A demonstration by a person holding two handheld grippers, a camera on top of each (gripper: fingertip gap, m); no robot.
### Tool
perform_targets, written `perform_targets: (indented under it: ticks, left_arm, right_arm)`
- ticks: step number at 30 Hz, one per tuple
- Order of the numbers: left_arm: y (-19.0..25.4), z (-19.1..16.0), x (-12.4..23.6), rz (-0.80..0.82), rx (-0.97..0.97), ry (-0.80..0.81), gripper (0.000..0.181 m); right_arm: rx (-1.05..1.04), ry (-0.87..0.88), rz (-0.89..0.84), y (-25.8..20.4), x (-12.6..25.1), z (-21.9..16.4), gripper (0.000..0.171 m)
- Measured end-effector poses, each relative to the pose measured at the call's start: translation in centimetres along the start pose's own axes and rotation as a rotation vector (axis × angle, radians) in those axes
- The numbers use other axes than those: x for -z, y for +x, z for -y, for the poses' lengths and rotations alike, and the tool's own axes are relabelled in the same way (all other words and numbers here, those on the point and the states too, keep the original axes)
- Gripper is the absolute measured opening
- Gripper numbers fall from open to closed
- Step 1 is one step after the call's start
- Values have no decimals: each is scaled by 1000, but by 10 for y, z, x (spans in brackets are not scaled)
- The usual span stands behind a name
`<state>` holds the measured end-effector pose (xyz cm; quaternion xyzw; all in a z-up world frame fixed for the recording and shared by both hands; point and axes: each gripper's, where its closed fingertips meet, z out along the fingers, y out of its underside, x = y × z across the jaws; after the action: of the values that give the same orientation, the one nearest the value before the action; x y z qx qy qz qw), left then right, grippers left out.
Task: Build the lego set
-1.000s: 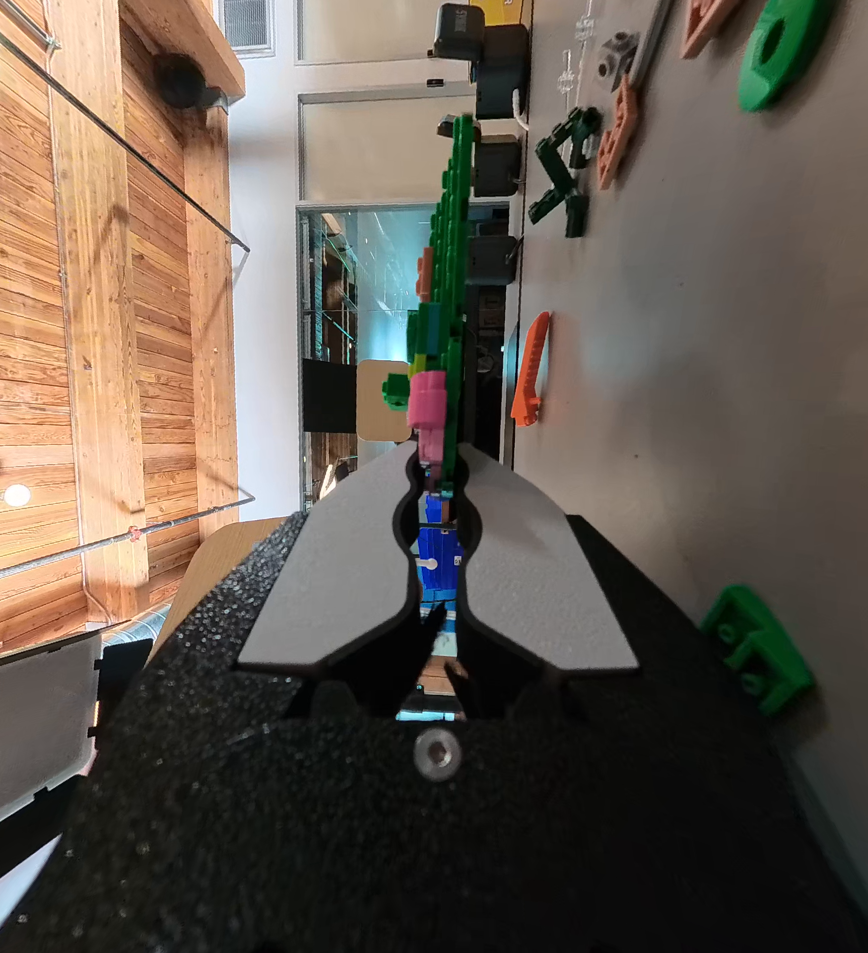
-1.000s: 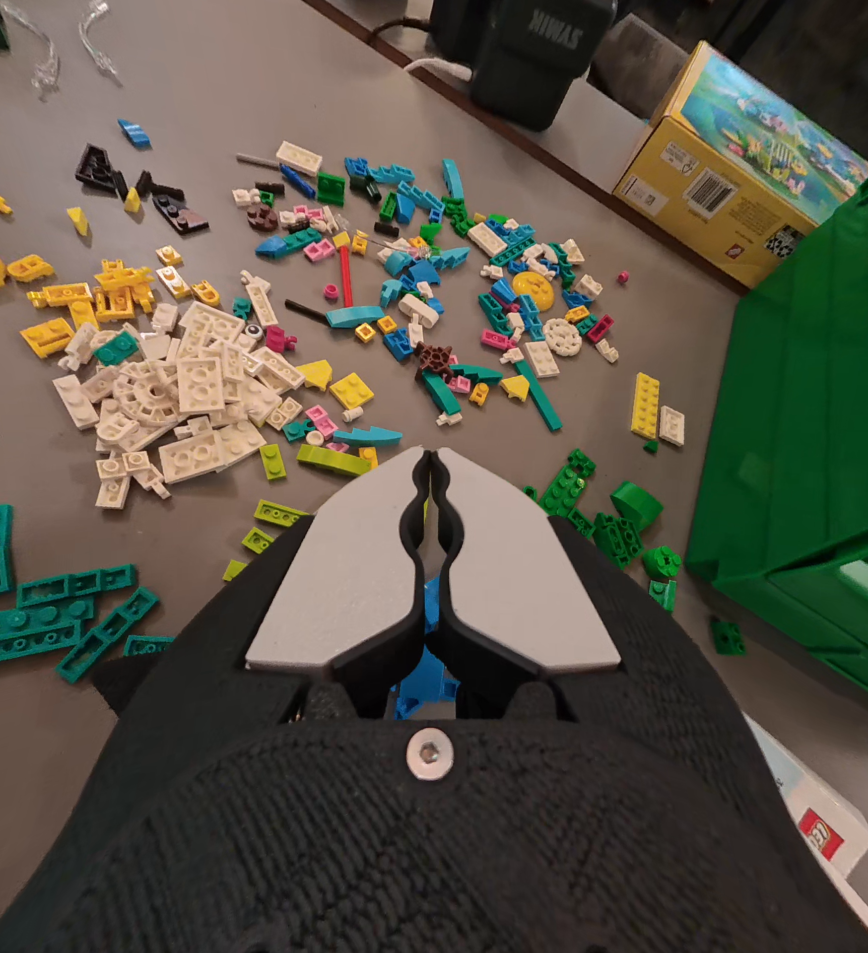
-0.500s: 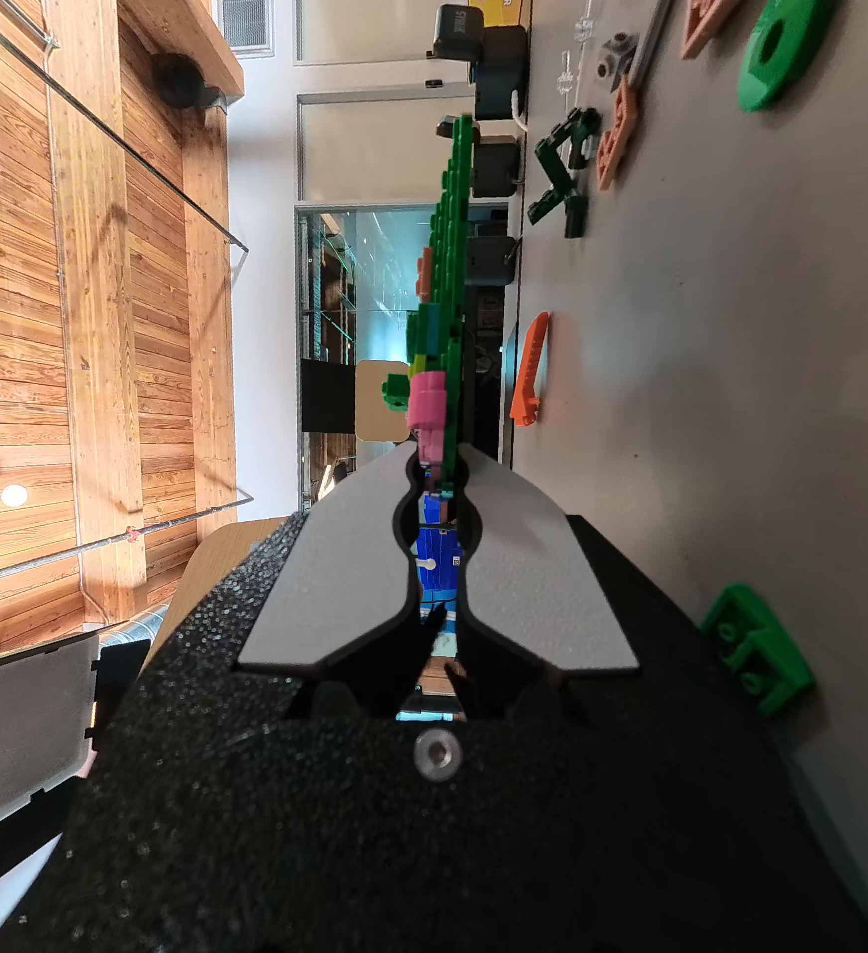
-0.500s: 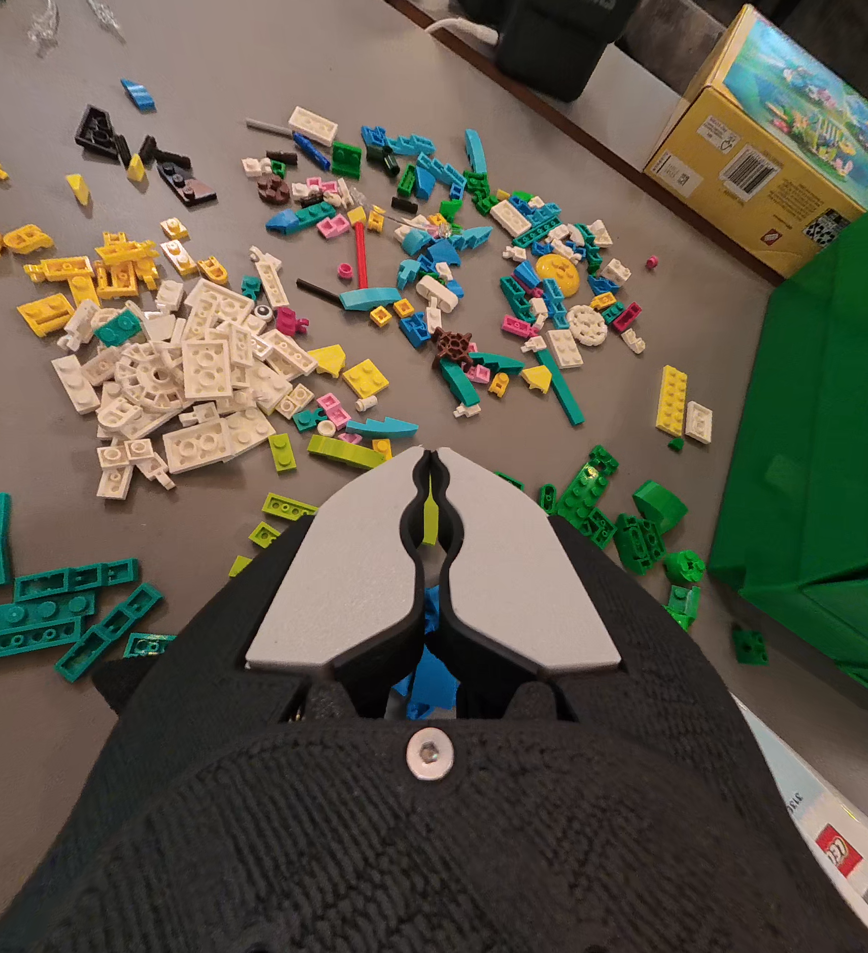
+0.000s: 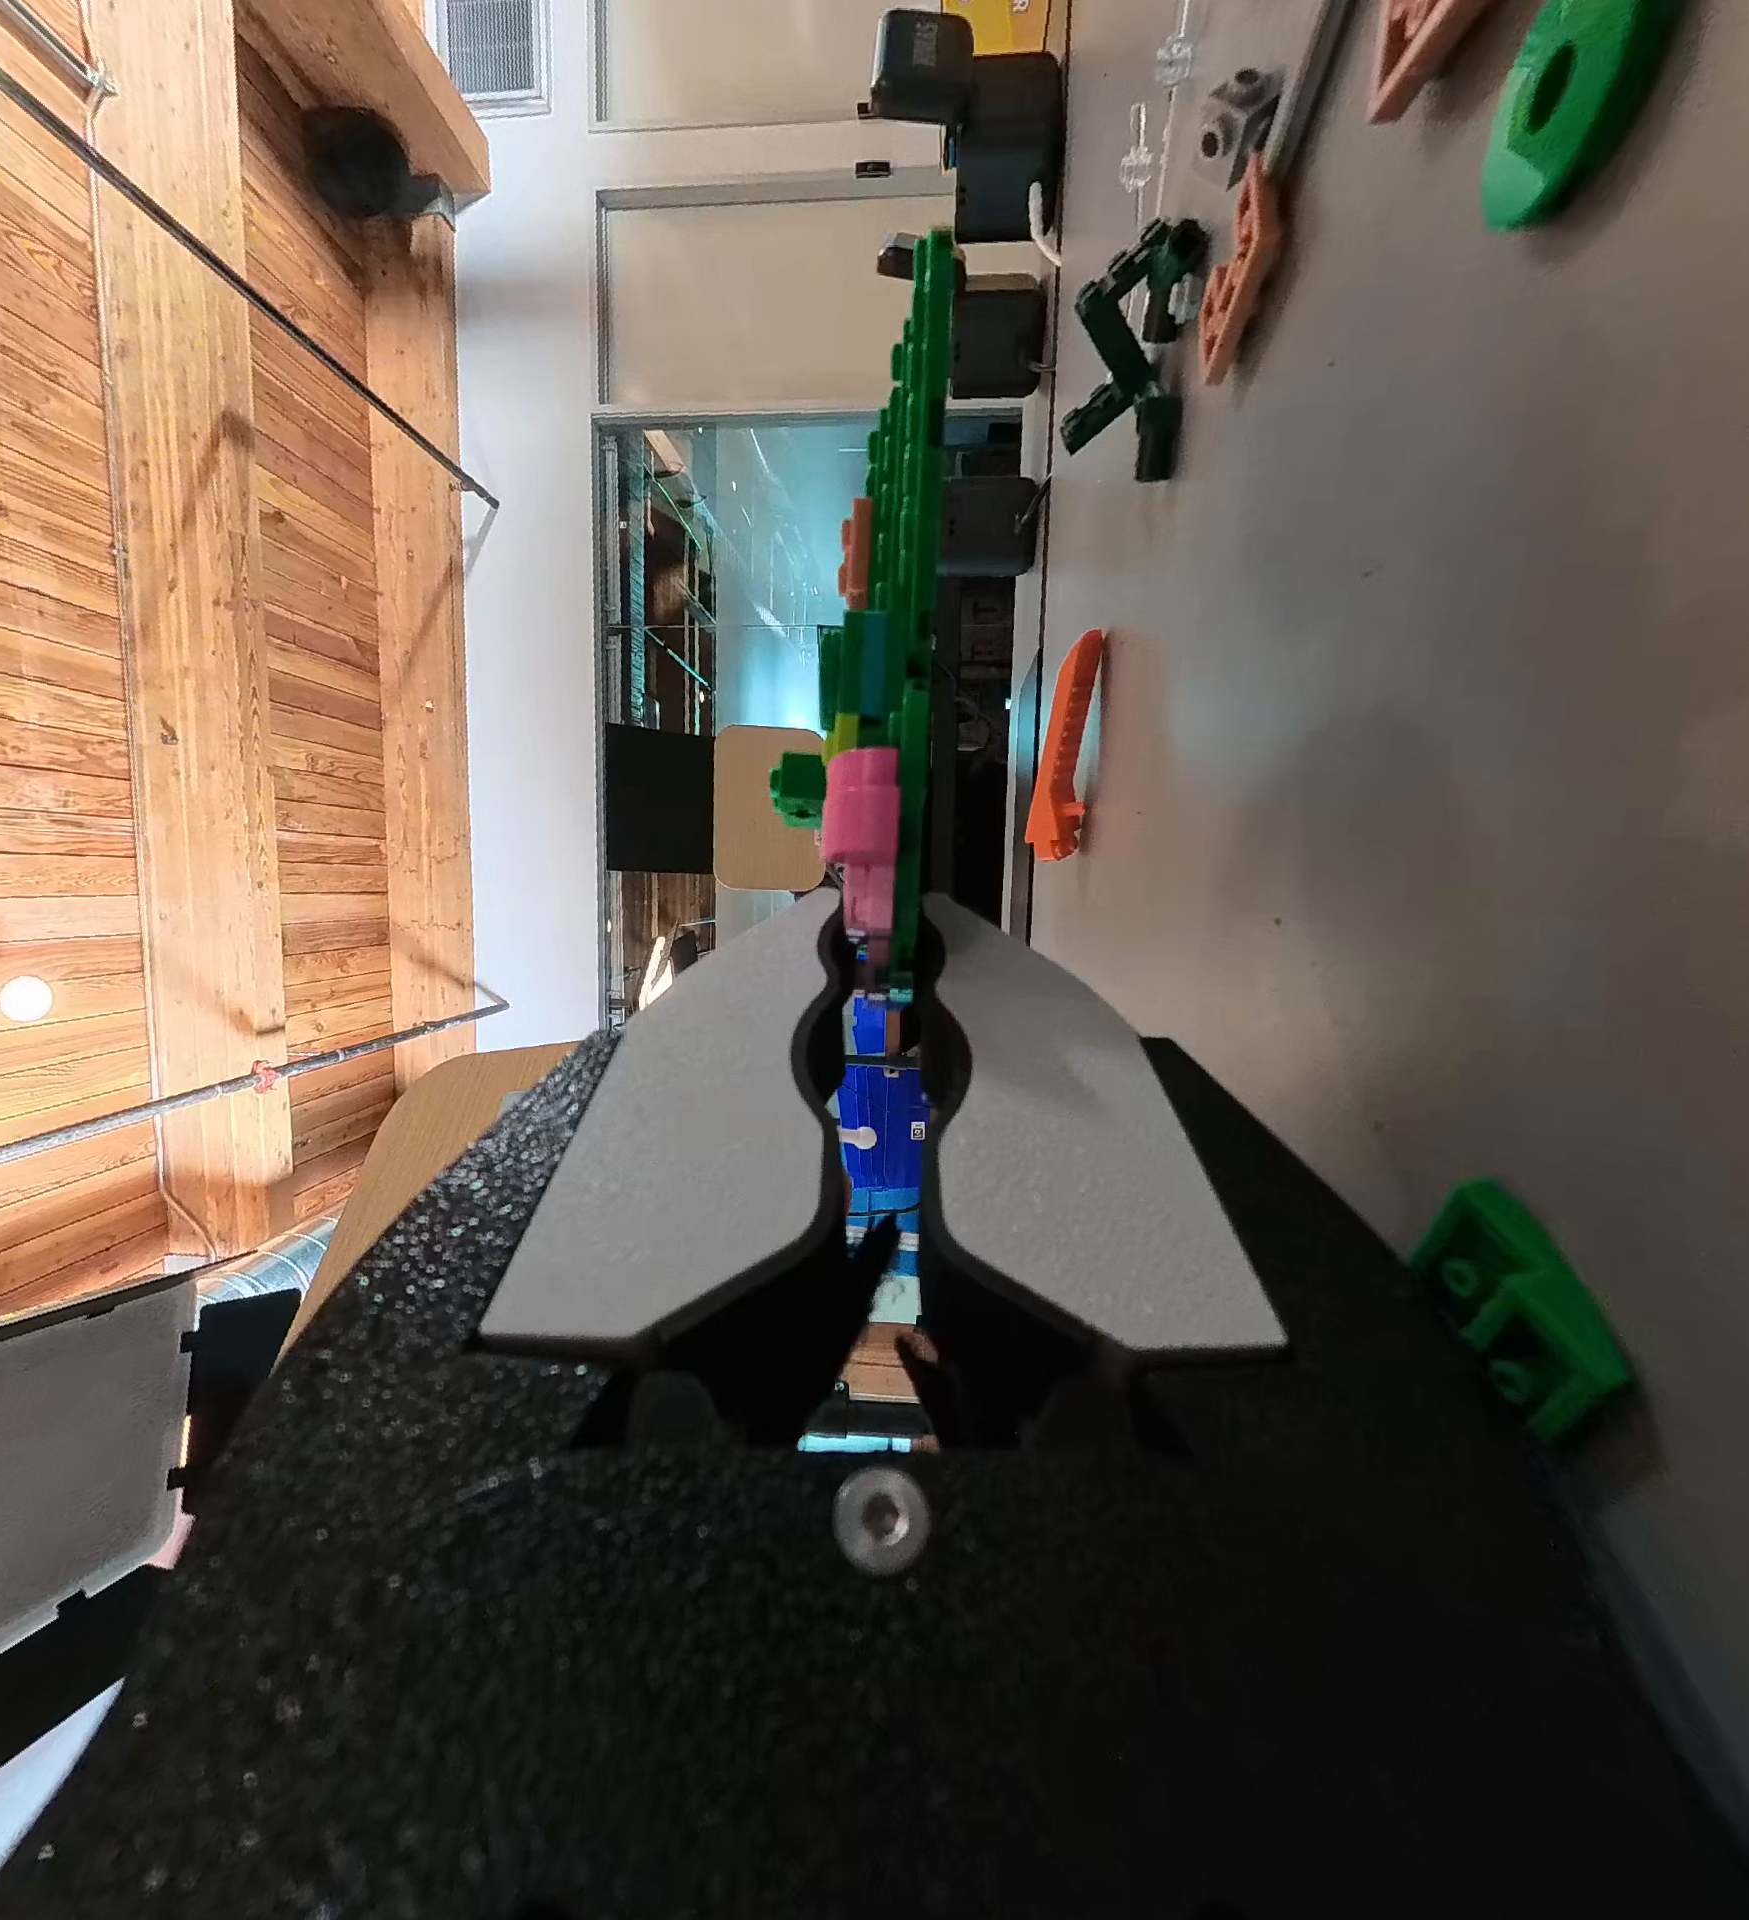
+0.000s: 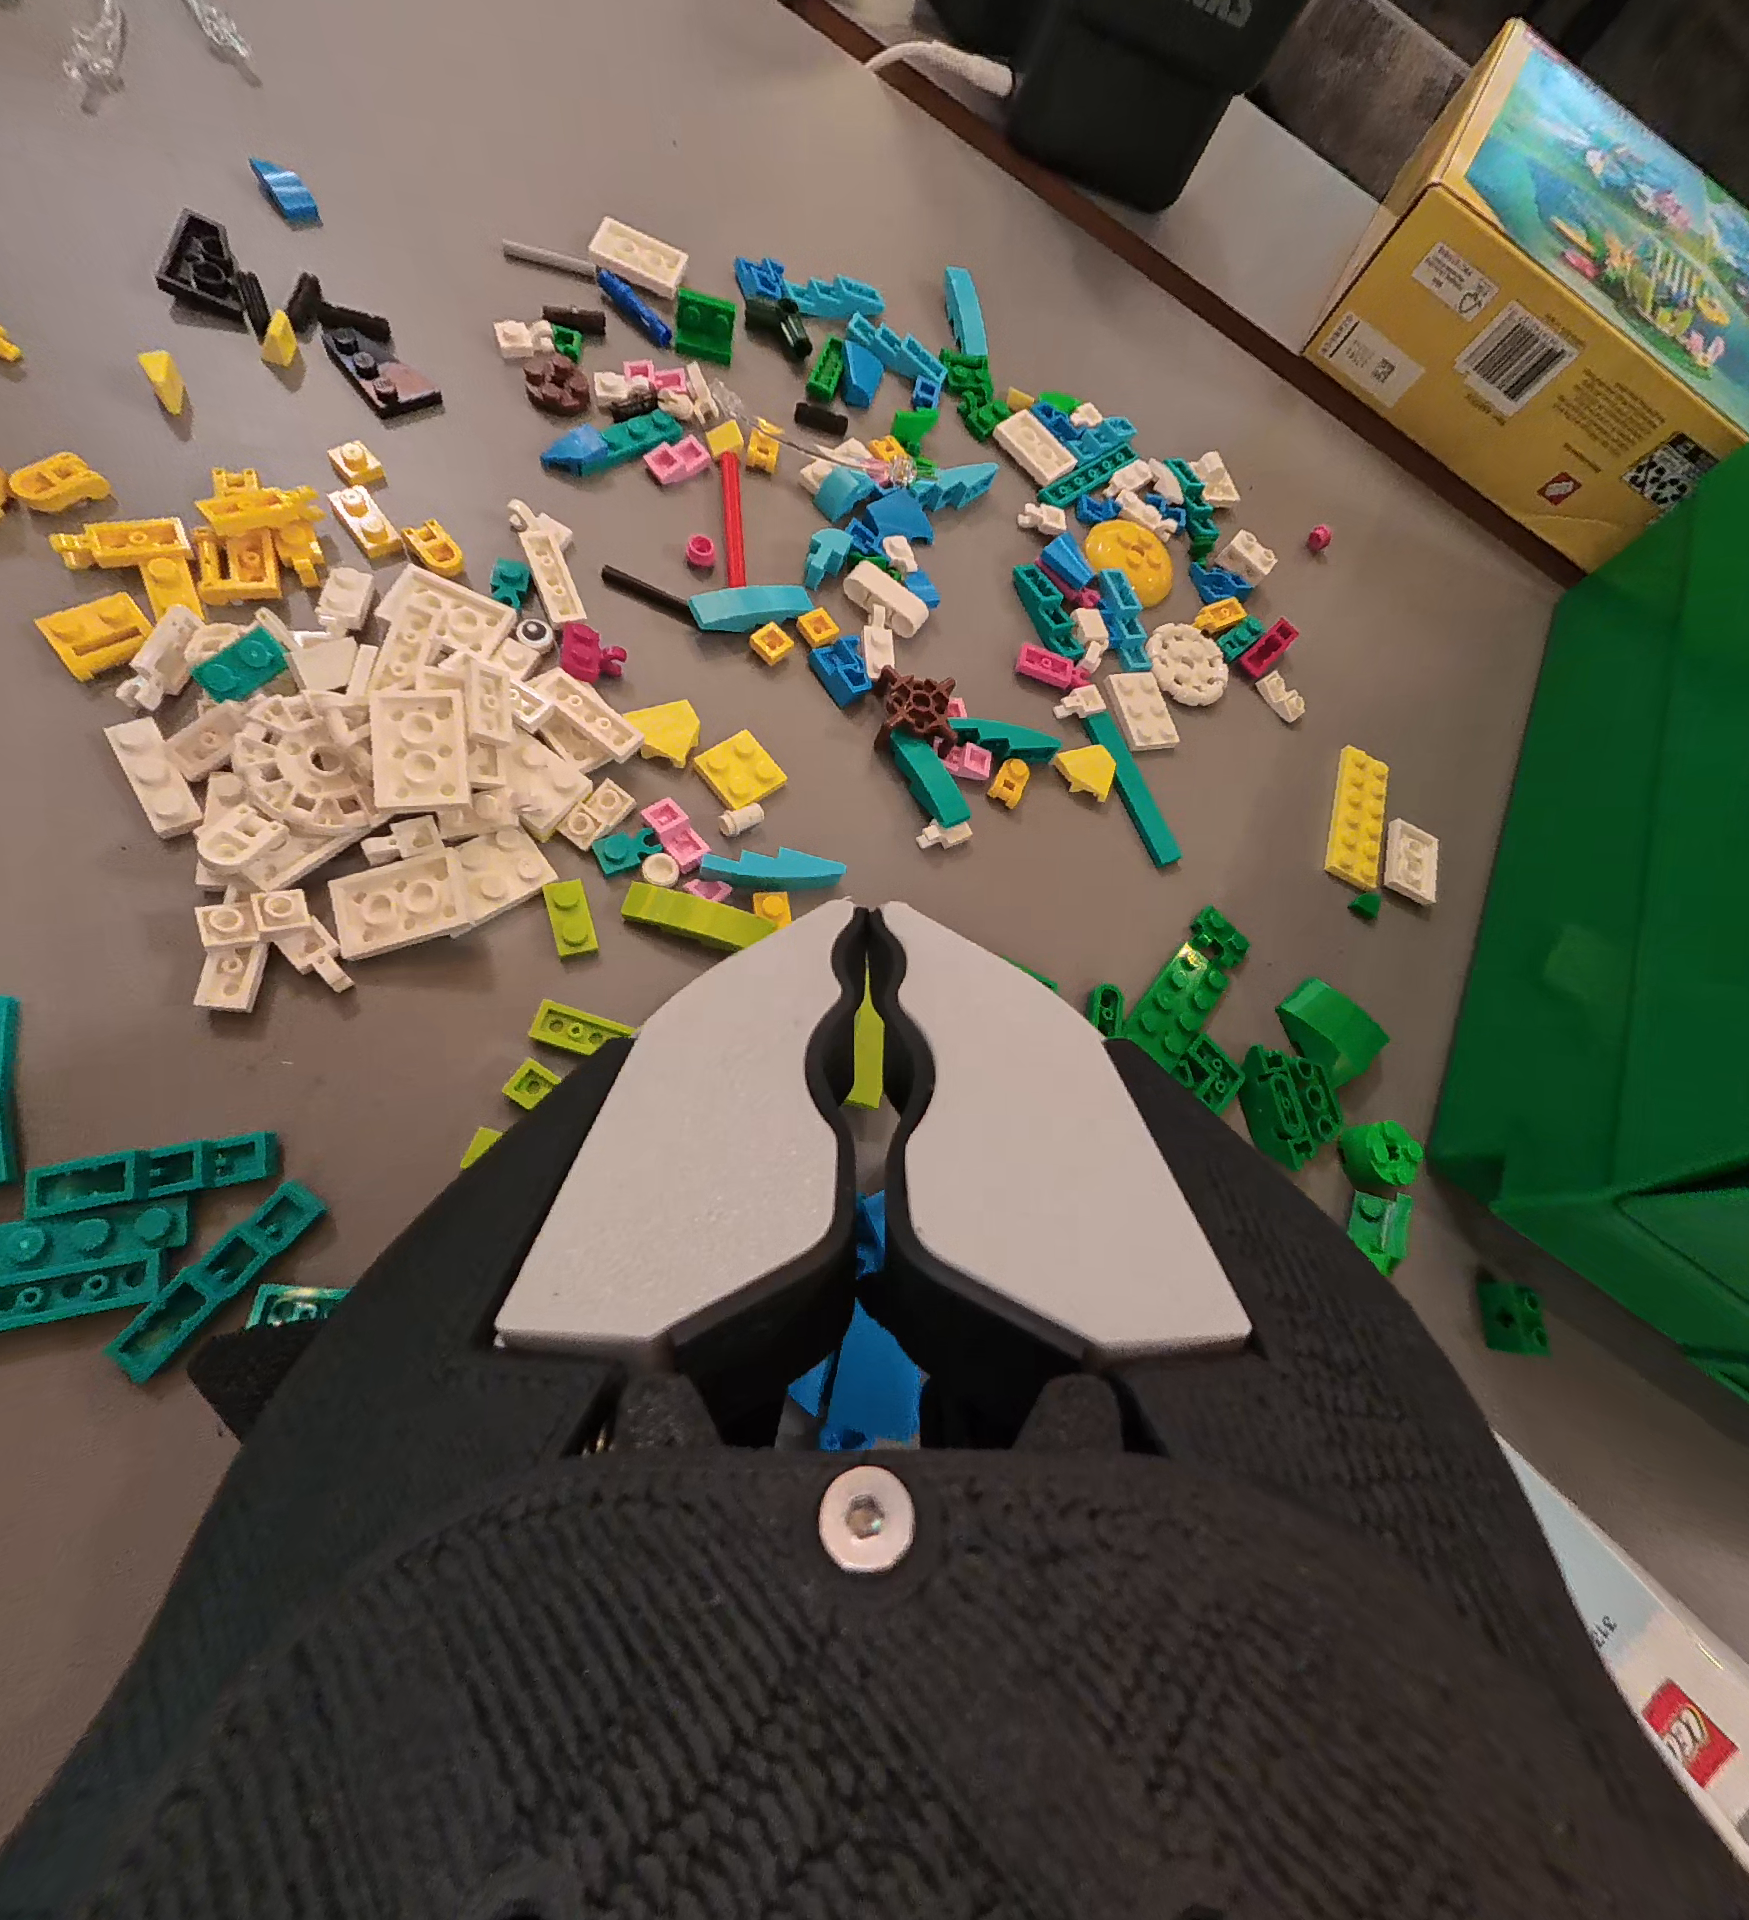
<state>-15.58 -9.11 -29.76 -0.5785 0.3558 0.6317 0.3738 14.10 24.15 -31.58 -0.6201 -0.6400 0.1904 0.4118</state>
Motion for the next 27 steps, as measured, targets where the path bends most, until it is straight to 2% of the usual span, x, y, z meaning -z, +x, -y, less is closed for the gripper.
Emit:
perform_targets:
  ticks: [7, 18, 23, 27]
  left_arm:
    - [0, 0, 0, 0, 3, -1, 8]
    - [-1, -1, 0, 1, 28, 4, 8]
    - [-2, 1, -1, 5, 38, 11, 8]
    - [-2, 3, -1, 5, 29, 13, 8]
  right_arm:
    - [15, 6, 3, -2, -5, 6, 0]
    - [-14, 233, -102, -13, -17, 53, 0]
    - [-25, 460, -267, -5, 5, 73, 0]
    - [-97, 492, -308, 4, 15, 74, 0]
